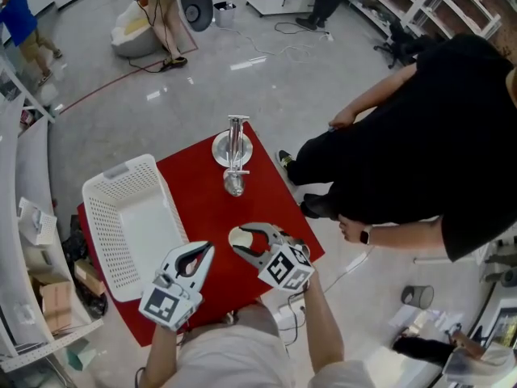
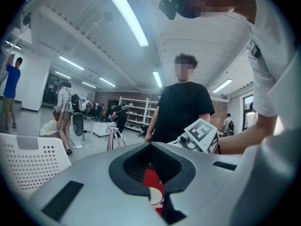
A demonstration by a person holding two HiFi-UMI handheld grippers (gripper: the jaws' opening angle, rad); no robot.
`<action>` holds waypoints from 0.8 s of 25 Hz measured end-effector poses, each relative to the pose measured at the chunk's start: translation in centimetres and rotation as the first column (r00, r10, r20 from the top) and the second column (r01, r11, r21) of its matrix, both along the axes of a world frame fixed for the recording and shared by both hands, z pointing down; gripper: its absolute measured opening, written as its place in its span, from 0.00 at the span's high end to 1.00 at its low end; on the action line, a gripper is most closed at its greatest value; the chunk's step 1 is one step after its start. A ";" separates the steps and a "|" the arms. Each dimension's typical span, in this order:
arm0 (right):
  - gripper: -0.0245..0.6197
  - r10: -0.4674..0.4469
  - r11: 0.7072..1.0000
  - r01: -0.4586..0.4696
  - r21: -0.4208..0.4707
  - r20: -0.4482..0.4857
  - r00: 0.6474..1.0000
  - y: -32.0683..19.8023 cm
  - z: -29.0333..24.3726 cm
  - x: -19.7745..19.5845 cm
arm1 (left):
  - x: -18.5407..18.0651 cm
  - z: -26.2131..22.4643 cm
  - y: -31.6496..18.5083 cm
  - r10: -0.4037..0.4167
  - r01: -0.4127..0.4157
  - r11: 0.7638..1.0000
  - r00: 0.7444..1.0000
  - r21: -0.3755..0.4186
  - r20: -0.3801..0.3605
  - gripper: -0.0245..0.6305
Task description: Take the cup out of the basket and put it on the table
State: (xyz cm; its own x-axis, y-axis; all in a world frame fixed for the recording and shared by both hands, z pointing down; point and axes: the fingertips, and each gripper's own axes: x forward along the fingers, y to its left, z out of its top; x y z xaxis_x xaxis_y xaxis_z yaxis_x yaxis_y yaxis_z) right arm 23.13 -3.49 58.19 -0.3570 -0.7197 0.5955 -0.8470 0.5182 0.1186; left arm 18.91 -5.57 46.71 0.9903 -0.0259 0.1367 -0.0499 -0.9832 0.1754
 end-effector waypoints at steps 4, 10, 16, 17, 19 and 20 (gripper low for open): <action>0.76 0.069 0.983 -0.084 0.160 0.099 0.993 1.1 -5.4 -0.8 | -0.3 -1.2 0.5 0.008 -0.008 1.000 1.000 0.002 -0.023 0.95; 0.90 0.108 0.898 -0.238 0.369 0.340 0.934 2.7 -12.4 -2.4 | -0.8 -2.2 1.9 0.042 -0.042 0.999 0.998 0.001 -0.051 0.95; 0.95 0.159 0.849 -0.384 0.362 0.519 0.840 3.6 -13.8 -3.1 | -1.5 -2.9 3.1 0.072 -0.074 0.997 0.994 -0.013 -0.080 0.95; 0.95 0.159 0.845 -0.394 0.361 0.533 0.831 3.7 -13.7 -3.2 | -1.5 -2.9 3.3 0.075 -0.077 0.997 0.994 -0.012 -0.083 0.95; 0.95 0.156 0.845 -0.397 0.360 0.544 0.824 3.9 -13.5 -3.5 | -1.6 -2.9 3.5 0.080 -0.080 0.997 0.993 -0.007 -0.084 0.95; 0.95 0.153 0.847 -0.393 0.357 0.544 0.825 3.9 -13.4 -3.7 | -1.7 -2.8 3.5 0.080 -0.081 0.997 0.993 -0.006 -0.084 0.95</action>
